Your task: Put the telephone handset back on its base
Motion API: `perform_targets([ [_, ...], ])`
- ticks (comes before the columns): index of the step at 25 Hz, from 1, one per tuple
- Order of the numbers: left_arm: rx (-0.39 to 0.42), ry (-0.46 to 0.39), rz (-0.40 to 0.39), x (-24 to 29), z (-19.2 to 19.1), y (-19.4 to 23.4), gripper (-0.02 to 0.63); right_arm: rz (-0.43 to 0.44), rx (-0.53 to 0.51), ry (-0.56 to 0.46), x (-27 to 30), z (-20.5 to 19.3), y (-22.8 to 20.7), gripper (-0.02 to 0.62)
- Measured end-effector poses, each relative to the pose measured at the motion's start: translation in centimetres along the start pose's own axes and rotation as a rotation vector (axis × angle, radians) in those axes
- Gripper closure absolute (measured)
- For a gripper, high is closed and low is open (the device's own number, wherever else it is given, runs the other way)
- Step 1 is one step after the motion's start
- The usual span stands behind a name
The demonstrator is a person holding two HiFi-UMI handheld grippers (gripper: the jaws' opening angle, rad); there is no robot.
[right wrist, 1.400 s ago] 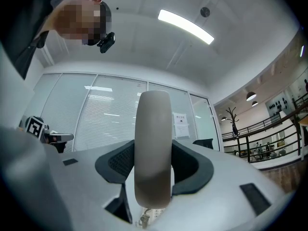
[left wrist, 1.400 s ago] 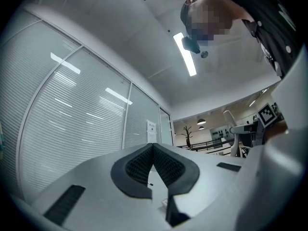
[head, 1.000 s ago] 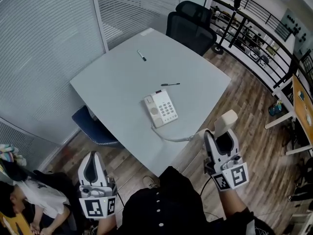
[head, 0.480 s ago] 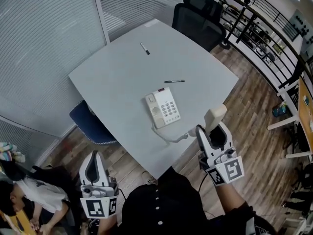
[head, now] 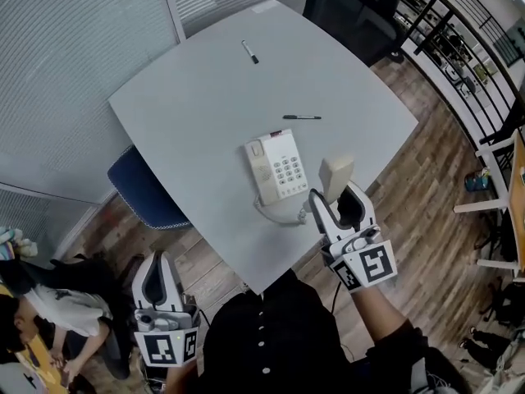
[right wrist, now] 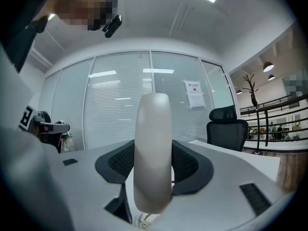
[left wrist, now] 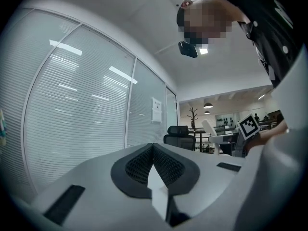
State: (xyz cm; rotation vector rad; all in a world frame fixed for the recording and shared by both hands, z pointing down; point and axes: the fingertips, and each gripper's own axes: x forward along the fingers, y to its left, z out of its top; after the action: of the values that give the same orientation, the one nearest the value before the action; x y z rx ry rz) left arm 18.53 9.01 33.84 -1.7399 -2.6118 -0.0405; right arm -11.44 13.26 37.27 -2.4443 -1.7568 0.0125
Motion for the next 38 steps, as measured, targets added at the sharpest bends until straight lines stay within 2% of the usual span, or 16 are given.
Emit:
perform_targets([
  [11,-0.006,0.105,0.042,0.2,-3.1,0.0,0.592,0.063,0.063,0.099,6.1,-6.1,0.7,0.362],
  [29,-0.055,0.237,0.096,-0.5,-7.8,0.4,0.592,0.045,0.13,0.338,11.9,-17.7,0.5,0.362],
  [38,-0.078,0.279,0.113,-0.6,-9.3,0.8,0.592,0.027,0.136,0.415,13.2,-21.3,0.4,0.362],
])
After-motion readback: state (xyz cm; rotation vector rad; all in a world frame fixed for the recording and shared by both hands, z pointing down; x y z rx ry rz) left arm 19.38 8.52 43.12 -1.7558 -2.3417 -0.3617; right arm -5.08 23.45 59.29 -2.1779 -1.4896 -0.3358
